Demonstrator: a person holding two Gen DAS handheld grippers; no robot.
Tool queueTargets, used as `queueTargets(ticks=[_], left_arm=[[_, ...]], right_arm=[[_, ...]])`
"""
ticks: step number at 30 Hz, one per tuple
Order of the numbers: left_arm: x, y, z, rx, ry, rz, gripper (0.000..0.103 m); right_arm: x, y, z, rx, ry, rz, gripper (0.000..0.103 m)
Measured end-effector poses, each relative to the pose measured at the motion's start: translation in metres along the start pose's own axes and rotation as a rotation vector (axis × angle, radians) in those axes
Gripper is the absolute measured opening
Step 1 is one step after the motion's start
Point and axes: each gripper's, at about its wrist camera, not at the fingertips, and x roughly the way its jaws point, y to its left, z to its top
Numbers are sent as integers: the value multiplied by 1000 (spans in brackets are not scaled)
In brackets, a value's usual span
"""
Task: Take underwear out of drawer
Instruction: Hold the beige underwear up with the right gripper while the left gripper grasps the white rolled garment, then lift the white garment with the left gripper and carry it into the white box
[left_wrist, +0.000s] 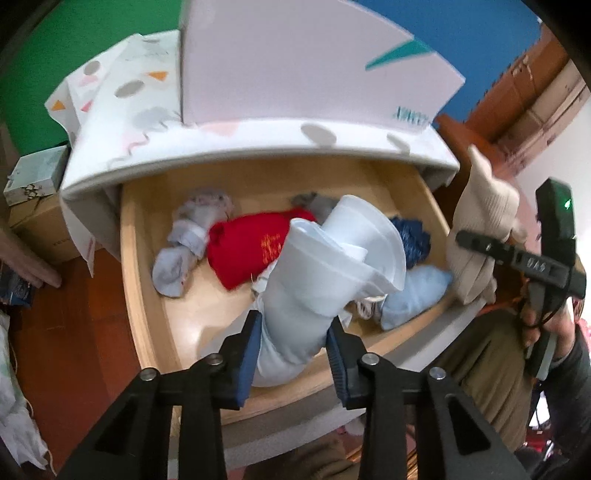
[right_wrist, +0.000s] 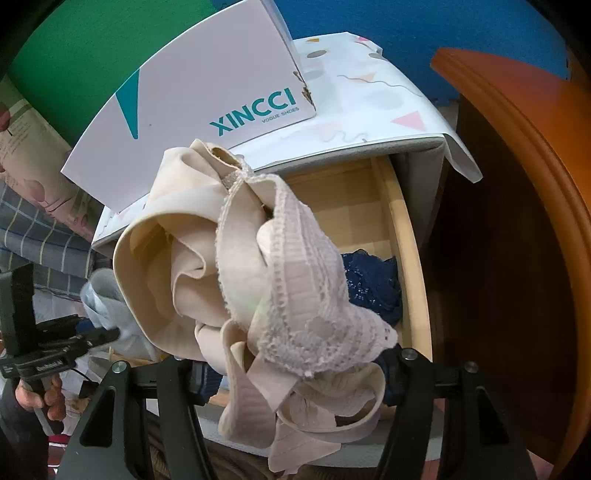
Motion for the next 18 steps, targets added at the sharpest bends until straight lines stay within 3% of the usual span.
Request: queueTargets(ticks=[18], left_arm=[[-45,-8,6,-59,-130,16,30]], right_arm=[[1,2,1,-1,6,-5,60]])
